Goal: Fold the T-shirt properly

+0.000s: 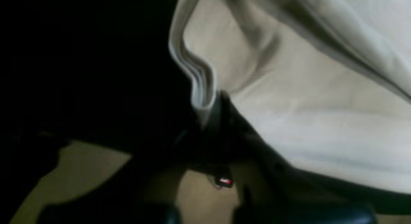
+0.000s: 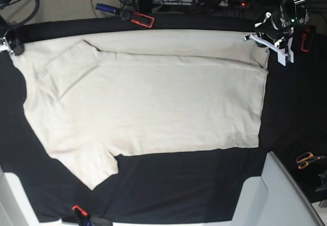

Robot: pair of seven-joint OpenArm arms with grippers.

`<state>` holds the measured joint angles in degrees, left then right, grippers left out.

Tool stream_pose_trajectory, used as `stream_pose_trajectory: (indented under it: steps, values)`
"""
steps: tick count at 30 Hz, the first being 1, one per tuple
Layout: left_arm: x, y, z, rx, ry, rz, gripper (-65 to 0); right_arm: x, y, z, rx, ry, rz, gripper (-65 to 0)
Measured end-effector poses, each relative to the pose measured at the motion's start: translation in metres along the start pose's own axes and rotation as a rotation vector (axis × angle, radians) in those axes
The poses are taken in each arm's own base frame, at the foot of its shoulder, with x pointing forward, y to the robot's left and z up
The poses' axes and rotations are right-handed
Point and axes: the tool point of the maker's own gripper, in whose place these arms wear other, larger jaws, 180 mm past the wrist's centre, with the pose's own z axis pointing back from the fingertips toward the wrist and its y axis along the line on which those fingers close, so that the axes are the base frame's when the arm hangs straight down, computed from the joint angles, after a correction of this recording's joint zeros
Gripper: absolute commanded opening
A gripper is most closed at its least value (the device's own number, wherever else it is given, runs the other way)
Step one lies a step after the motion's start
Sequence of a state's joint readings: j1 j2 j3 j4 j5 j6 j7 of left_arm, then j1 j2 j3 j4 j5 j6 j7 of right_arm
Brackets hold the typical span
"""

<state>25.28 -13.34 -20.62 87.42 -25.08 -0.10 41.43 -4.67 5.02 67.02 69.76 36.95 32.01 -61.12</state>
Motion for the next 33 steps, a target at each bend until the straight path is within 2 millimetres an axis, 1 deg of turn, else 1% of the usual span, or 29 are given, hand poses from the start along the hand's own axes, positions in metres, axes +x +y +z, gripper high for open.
stream_pose_trajectory:
  steps: [2,3,4,5,7,8,9,11,14,16,18,20,23,26,28,29,31,33]
  values:
    - [0.004,0.003,0.002,0.025,-0.012,-0.031,-52.2,0.001,0.0,0.0,0.0,-0.004,0.0,-40.2]
    - [0.005,0.007,0.002,0.042,-0.016,-0.038,-48.9,0.001,0.0,0.0,0.001,-0.008,-0.003,-33.6]
    - [0.006,0.011,0.003,0.059,-0.021,-0.034,-46.9,-0.001,0.0,-0.001,0.005,-0.016,-0.018,-28.8]
    - [0.006,0.016,0.004,0.079,-0.026,-0.024,-45.1,-0.003,-0.001,0.0,0.006,-0.031,-0.046,-26.1]
    - [0.001,0.024,0.005,0.122,-0.019,-0.029,-43.3,-0.01,-0.007,0.003,0.0,-0.041,-0.087,-25.4]
    - [-0.002,0.027,0.005,0.137,-0.015,-0.038,-42.8,-0.015,-0.01,0.004,-0.01,-0.025,-0.089,-25.4]
    - [-0.003,0.026,0.005,0.14,-0.013,-0.037,-42.3,-0.016,-0.013,0.005,-0.019,-0.021,-0.088,-25.4]
    - [-0.005,0.027,0.005,0.156,-0.01,-0.053,-42.0,-0.012,-0.013,0.006,-0.021,-0.028,-0.084,-25.4]
    - [-0.005,0.03,0.005,0.169,-0.008,-0.07,-42.0,-0.006,-0.008,0.005,-0.002,-0.05,-0.086,-25.4]
    - [-0.007,0.039,0.008,0.18,-0.007,-0.048,-42.0,-0.006,-0.01,0.005,-0.005,-0.051,-0.089,-25.4]
    - [-0.006,0.055,0.013,0.218,-0.012,-0.023,-42.0,-0.007,-0.012,0.007,-0.012,-0.052,-0.09,-25.4]
    - [-0.003,0.066,0.017,0.247,-0.022,-0.003,-42.0,-0.005,-0.013,0.008,-0.015,-0.055,-0.087,-25.4]
    - [-0.001,0.073,0.019,0.26,-0.032,0.012,-42.0,-0.004,-0.012,0.007,-0.013,-0.058,-0.086,-25.4]
    - [-0.004,0.078,0.022,0.271,-0.027,0.02,-42.0,-0.004,-0.013,0.008,-0.014,-0.058,-0.086,-25.4]
    - [-0.003,0.085,0.024,0.287,-0.033,0.039,-42.0,-0.004,-0.012,0.007,-0.014,-0.058,-0.086,-25.4]
    - [-0.001,0.09,0.027,0.299,-0.042,0.05,-42.0,-0.001,-0.013,0.008,-0.014,-0.067,-0.084,-25.4]
    - [0.005,0.102,0.033,0.326,-0.063,0.074,-42.0,0.01,-0.015,0.014,-0.036,-0.102,-0.057,-25.4]
    - [0.016,0.112,0.043,0.352,-0.097,0.087,-42.3,0.033,-0.014,0.025,-0.056,-0.157,-0.018,-25.2]
